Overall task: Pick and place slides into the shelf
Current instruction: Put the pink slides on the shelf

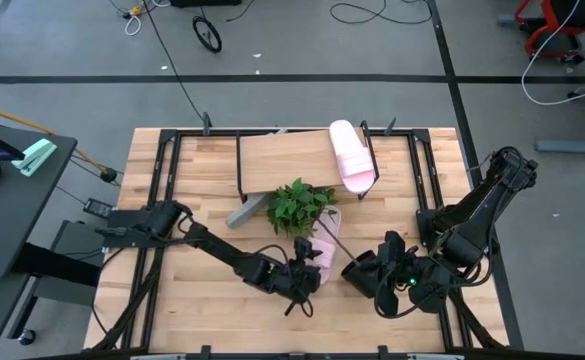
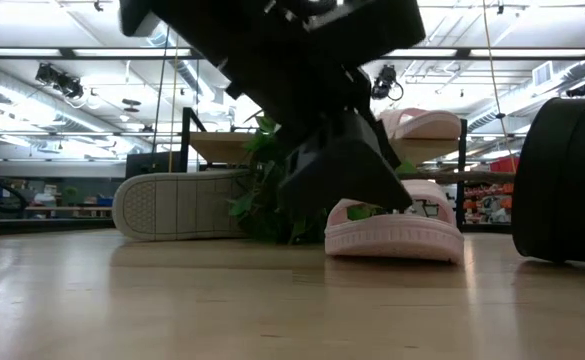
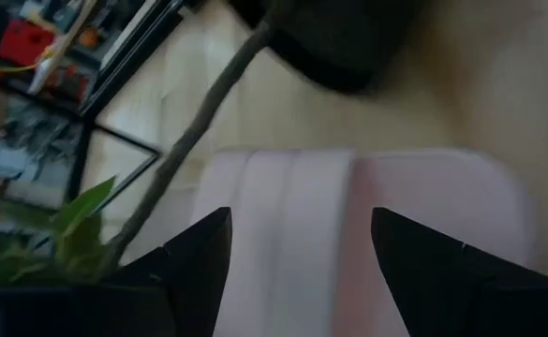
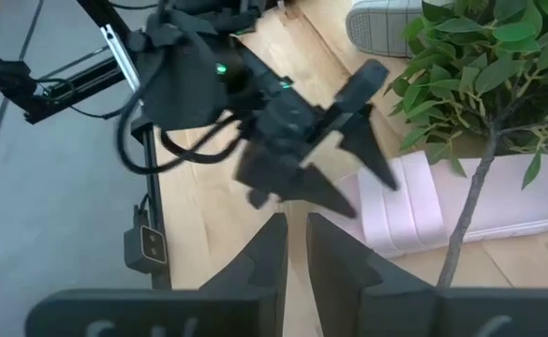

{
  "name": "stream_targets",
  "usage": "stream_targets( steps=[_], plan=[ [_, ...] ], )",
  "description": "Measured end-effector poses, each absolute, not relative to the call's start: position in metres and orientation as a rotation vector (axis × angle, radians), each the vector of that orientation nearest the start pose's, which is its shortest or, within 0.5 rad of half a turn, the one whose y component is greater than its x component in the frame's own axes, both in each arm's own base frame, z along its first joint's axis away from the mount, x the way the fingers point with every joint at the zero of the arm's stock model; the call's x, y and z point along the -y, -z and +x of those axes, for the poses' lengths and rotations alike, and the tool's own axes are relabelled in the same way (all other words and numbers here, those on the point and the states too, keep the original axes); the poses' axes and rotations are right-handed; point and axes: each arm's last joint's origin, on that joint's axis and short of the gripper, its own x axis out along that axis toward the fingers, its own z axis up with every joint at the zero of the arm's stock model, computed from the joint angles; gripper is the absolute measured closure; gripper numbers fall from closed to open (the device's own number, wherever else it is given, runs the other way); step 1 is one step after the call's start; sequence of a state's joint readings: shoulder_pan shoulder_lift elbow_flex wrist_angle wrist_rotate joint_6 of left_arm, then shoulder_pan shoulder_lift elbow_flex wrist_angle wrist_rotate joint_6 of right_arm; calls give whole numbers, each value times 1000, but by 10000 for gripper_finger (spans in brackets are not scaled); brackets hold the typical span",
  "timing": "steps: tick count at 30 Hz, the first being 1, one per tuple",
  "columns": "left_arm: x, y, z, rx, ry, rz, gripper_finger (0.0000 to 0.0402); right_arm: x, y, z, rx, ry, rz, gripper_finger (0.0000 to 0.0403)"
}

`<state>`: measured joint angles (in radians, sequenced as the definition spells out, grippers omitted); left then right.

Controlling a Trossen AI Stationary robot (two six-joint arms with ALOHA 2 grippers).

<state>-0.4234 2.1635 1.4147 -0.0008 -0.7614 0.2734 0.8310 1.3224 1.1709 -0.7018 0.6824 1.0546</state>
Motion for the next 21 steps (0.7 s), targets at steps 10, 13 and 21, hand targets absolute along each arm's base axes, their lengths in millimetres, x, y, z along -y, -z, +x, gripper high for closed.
stream_targets(
  steps=[10, 13, 21],
  plan=[
    [156, -135, 428, -676, -241, 660, 154, -184, -315, 193, -590, 192, 436, 353],
    [156, -129, 429, -682, -218, 655, 154, -184, -315, 193, -589, 189, 432, 353],
    [159, -115, 430, -688, -234, 669, 166, -184, -315, 194, -577, 193, 433, 353]
  ],
)
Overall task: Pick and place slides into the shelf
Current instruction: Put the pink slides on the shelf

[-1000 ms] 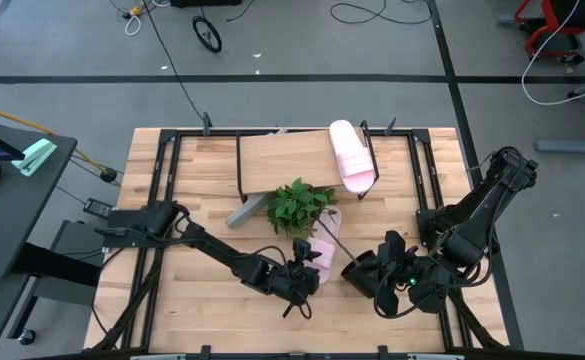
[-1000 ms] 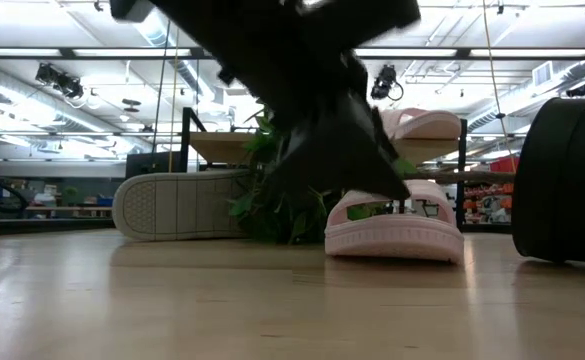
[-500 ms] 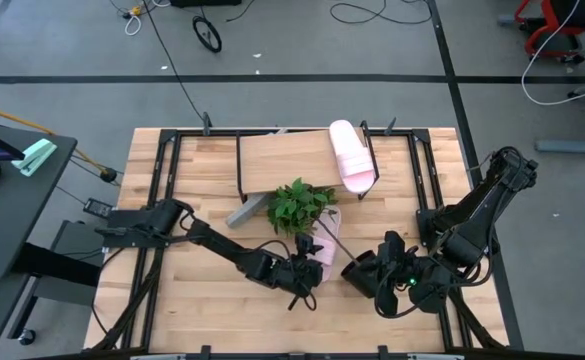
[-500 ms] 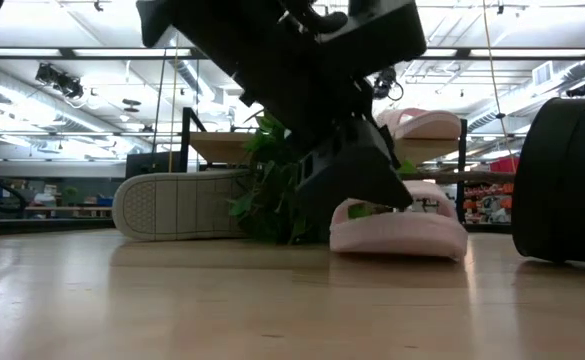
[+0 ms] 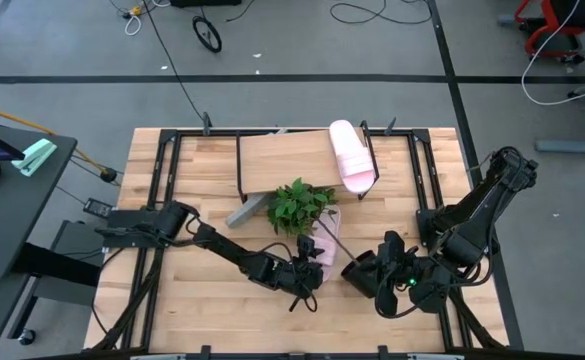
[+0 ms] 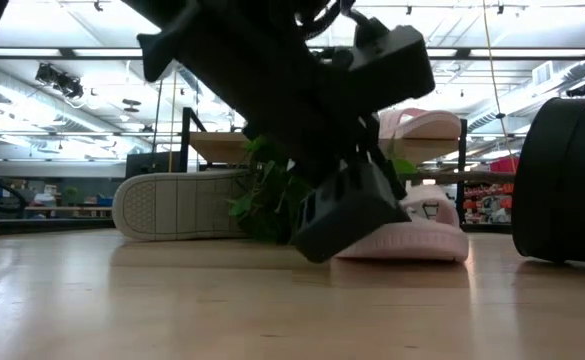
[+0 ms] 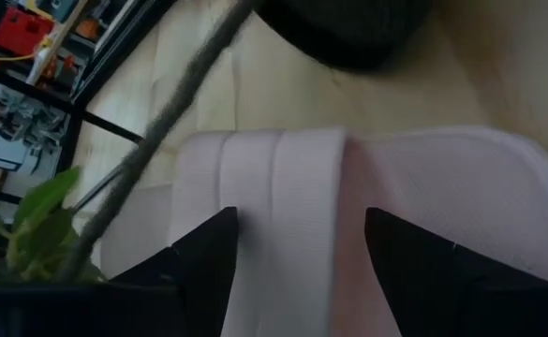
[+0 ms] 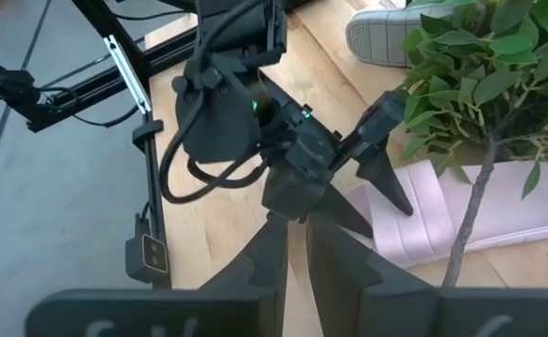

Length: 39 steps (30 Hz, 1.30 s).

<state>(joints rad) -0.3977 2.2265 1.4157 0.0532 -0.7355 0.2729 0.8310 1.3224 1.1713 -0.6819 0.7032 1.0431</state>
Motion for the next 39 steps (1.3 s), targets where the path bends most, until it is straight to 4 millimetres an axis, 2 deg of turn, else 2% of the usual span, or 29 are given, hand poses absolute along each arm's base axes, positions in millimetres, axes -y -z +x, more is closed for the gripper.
stream_targets(
  steps=[3, 6, 14, 15, 20, 25, 34, 39],
  plan=[
    [160, -116, 429, -686, -255, 676, 184, -184, -316, 194, -572, 194, 433, 353],
    [159, -116, 429, -687, -261, 665, 221, -184, -316, 194, -572, 193, 429, 353],
    [168, -116, 426, -672, -261, 629, 377, -184, -316, 194, -573, 193, 427, 354],
    [171, -116, 425, -669, -258, 622, 386, -184, -316, 194, -573, 192, 426, 356],
    [190, -115, 414, -712, -242, 596, 390, -184, -316, 194, -573, 192, 427, 364],
    [207, -129, 407, -794, -255, 516, 391, -184, -316, 194, -573, 192, 425, 369],
    [245, -169, 396, -882, -164, 403, 391, -186, -316, 192, -576, 180, 417, 369],
    [255, -198, 388, -937, -183, 421, 391, -193, -316, 186, -581, 144, 411, 376]
  ],
)
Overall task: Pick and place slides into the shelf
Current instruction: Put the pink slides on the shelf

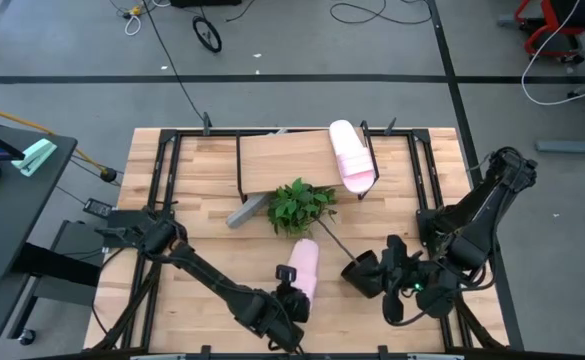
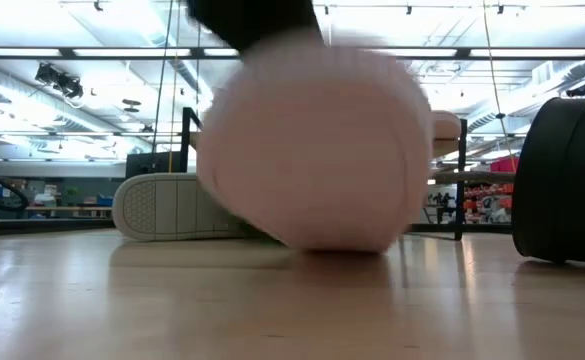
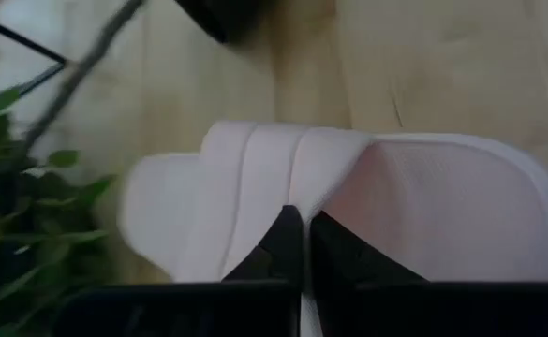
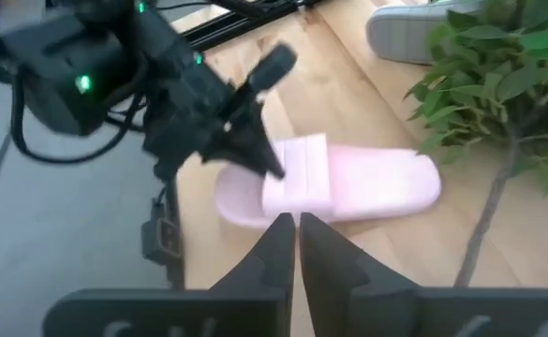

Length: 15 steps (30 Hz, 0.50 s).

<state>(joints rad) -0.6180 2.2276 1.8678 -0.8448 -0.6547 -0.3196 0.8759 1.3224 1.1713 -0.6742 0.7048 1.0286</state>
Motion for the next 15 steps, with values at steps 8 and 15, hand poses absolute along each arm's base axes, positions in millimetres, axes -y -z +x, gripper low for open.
stream_targets(
  steps=[8, 15],
  plan=[
    [243, -258, 394, -926, -254, 435, 392, -209, -321, 175, -556, 46, 421, 397],
    [219, -325, 399, -852, -299, 408, 392, -214, -338, 171, -535, -1, 412, 400]
  ],
)
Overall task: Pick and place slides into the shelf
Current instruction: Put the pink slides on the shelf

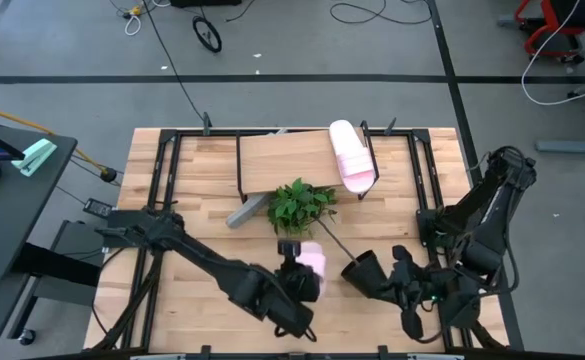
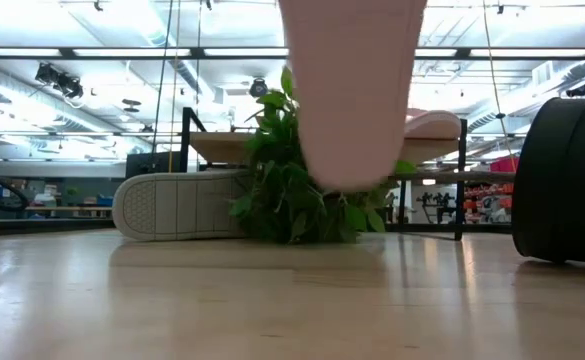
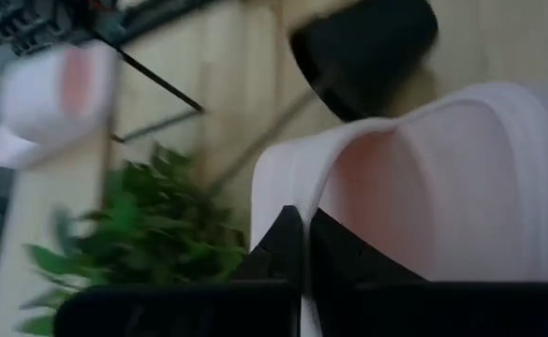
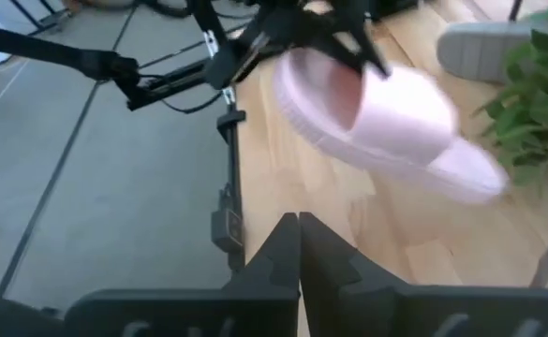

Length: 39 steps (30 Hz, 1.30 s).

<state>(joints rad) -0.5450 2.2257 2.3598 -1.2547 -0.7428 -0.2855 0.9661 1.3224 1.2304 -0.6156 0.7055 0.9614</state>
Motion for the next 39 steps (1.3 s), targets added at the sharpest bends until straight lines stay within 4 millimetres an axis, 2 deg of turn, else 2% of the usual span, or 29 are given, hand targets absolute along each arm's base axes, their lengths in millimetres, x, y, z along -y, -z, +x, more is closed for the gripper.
stream_targets(
  steps=[7, 11, 19, 22, 35, 39],
  plan=[
    [186, -375, 386, -751, -337, 311, 392, -212, -368, 171, -463, -26, 339, 401],
    [169, -394, 380, -697, -392, 284, 392, -208, -382, 172, -422, -16, 272, 401],
    [149, -433, 381, -499, -410, 247, 392, -195, -378, 179, -470, 44, 219, 402],
    [139, -436, 386, -486, -432, 281, 392, -191, -377, 182, -481, 60, 207, 403],
    [68, -434, 405, -577, -648, 481, 392, -166, -376, 206, -494, 130, 117, 403],
    [53, -418, 414, -666, -666, 538, 392, -156, -376, 214, -500, 158, 78, 403]
  ],
)
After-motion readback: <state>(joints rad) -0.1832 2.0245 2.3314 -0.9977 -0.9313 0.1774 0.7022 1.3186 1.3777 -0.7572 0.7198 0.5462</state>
